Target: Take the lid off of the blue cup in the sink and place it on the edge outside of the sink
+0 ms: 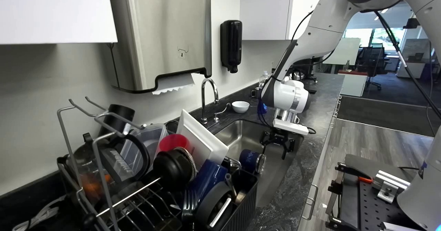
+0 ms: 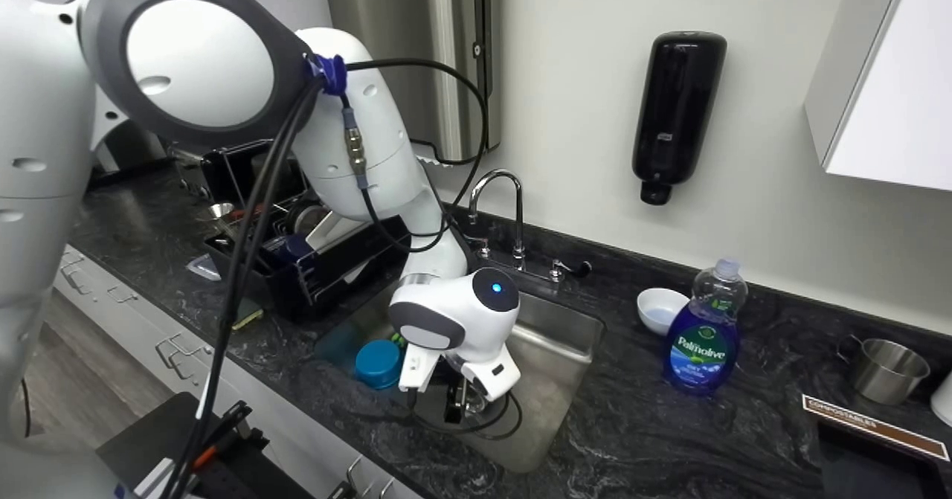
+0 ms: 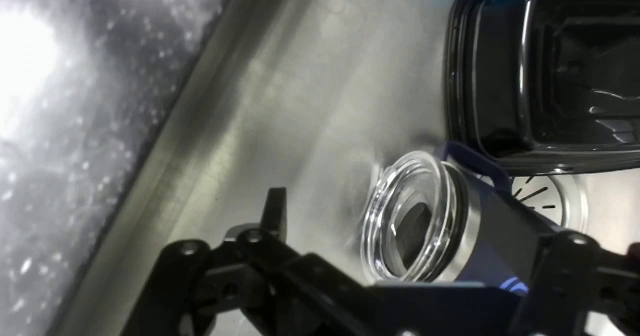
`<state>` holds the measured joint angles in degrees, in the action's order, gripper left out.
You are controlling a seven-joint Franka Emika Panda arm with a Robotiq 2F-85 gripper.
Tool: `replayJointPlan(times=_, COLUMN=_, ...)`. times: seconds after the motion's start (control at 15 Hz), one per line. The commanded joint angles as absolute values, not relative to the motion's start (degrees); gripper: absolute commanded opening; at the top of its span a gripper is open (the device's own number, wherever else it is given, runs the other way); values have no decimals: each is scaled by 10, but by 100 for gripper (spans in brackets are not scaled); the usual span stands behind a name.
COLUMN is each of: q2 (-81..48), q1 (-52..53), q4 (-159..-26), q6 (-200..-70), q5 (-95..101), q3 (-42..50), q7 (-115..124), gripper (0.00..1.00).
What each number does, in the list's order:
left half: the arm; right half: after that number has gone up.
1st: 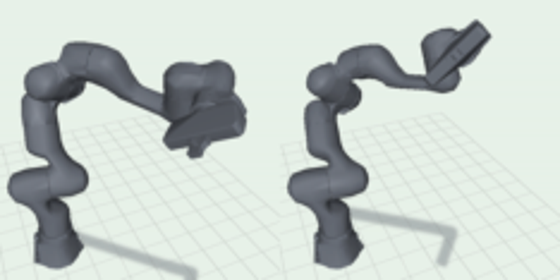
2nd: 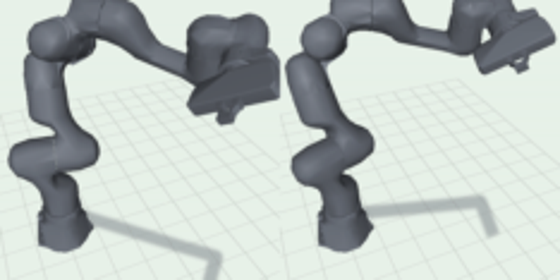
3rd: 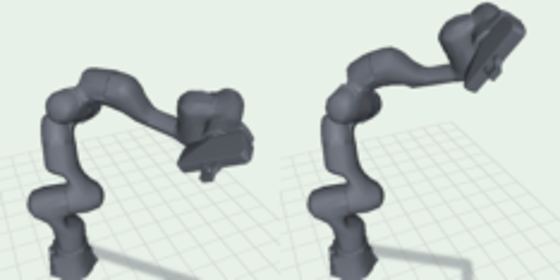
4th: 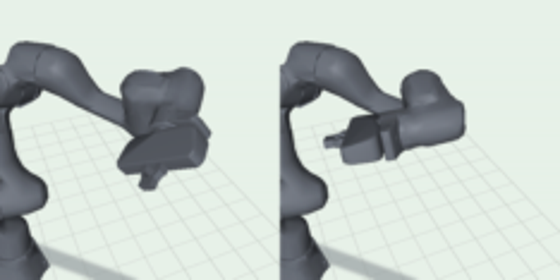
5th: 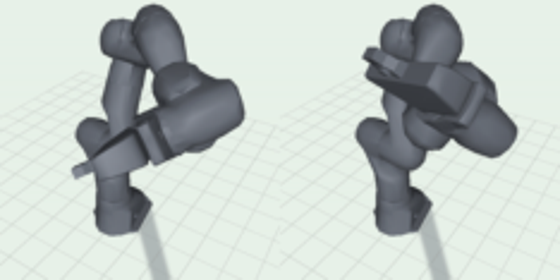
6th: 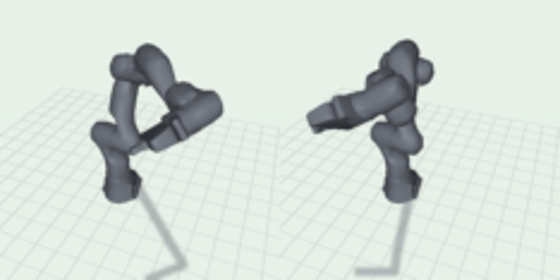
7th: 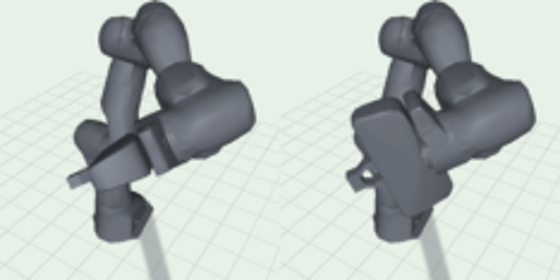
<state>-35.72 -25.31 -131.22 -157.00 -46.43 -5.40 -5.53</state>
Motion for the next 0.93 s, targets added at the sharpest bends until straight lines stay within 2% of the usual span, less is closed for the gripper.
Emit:
replayJointPlan(times=0.0, q2=-340, q1=-253, q4=-1329, q6=-1559, q5=-552, q3=-69, q7=-67, gripper=100)
replayJointPlan(times=0.4, q2=-335, q1=-265, q4=-1340, q6=-1605, q5=-690, q3=-125, q7=-78, gripper=100)
replayJointPlan(times=0.87, q2=-343, q1=-255, q4=-1333, q6=-1679, q5=-806, q3=-132, q7=-75, gripper=100)
